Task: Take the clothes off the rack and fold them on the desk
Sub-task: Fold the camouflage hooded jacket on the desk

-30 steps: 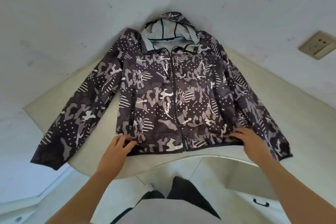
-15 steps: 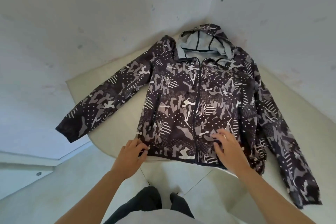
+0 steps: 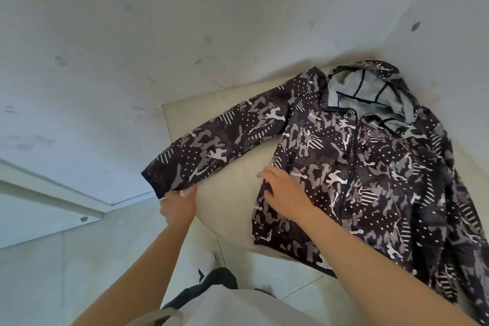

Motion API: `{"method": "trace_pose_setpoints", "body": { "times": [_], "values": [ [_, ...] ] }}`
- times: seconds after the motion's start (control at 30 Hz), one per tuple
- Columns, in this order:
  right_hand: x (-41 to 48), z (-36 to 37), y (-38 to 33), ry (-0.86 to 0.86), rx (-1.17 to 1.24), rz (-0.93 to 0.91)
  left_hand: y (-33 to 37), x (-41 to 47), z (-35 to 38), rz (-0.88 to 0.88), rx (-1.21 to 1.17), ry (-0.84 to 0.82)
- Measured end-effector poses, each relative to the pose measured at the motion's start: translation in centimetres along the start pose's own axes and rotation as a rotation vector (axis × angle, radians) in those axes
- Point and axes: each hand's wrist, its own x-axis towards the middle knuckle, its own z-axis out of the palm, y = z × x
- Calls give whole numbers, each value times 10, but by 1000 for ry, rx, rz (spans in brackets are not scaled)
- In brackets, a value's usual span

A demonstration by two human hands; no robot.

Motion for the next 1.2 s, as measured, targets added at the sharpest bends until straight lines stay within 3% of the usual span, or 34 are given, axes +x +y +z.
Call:
{"method": "trace_pose_setpoints", "body": {
  "times": [0.07, 0.13, 0.17, 0.23, 0.33, 0.4, 0.77, 1.0, 1.13, 1.2],
  "values": [
    [31, 1, -22, -34, -22, -15, 7, 14, -12, -287, -120, -85],
    [64, 4, -43, -63, -61, -9, 10, 33, -22, -437, -487, -274],
    [74, 5, -50, -80, -88, -6, 9, 39, -24, -437, -656, -337],
    [100, 11, -66, -116, -123, 2, 13, 60, -33, -363, -843, -295],
    [123, 19, -75, -161, -157, 38, 35, 78, -56, -202, -1009, -203],
    [134, 20, -71, -179, -185, 67, 57, 90, -73, -95, -1086, -255],
    [173, -42, -45, 17, -97, 170, 239, 50, -116, 328, -1278, -655],
    [157, -96, 7, 436, 295, 250, 357, -46, -74, 489, -1216, -948],
    [123, -136, 66, 685, 657, 322, 424, -131, -3, 527, -1106, -1149],
    [104, -147, 98, 701, 874, 378, 448, -179, 49, 535, -991, -1225]
  ]
}}
